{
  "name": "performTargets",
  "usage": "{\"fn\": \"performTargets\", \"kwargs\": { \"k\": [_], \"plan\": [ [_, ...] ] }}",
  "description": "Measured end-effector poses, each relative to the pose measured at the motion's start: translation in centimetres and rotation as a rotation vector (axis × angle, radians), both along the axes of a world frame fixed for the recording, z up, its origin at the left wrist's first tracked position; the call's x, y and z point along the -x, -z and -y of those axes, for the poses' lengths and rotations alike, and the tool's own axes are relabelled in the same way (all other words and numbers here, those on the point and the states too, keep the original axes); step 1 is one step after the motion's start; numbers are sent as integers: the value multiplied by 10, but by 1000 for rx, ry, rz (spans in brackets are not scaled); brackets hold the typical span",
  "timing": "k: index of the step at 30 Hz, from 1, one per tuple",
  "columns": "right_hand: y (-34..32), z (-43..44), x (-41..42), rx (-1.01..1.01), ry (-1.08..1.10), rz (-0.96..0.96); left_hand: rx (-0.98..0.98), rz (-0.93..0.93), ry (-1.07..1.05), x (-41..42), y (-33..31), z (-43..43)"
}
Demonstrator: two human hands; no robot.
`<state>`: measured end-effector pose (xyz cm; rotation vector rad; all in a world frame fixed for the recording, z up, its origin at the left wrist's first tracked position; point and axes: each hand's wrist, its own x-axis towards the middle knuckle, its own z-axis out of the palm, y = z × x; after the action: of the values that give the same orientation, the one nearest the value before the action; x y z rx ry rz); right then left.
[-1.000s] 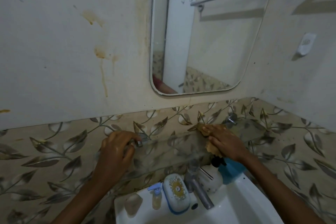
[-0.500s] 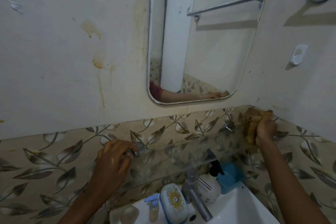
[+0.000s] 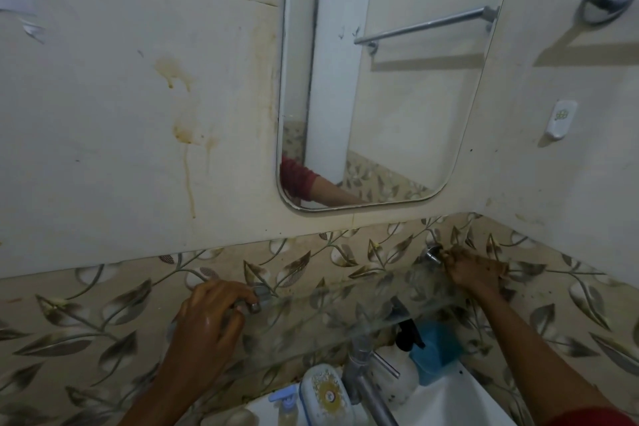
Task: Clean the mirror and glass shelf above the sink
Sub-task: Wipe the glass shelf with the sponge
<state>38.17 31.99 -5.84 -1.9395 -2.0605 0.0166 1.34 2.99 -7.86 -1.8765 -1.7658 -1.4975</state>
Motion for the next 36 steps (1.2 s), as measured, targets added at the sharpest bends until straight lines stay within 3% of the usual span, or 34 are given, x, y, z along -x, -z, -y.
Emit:
{"fn": "performTargets", "kwargs": {
  "k": [8, 18, 24, 27, 36],
  "plan": [
    [33, -13, 19, 69, 113, -176, -5, 18, -11, -4, -2, 2],
    [9, 116, 114, 49, -176, -67, -1, 10, 19, -4, -4, 3],
    [9, 180, 164, -72, -299, -35, -62, 84, 70, -4, -10, 9],
    [13, 212, 195, -220, -351, -111, -65, 120, 64, 4, -13, 15],
    [18, 295, 271, -363, -504, -198, -82, 201, -19, 42, -23, 55]
  ]
}}
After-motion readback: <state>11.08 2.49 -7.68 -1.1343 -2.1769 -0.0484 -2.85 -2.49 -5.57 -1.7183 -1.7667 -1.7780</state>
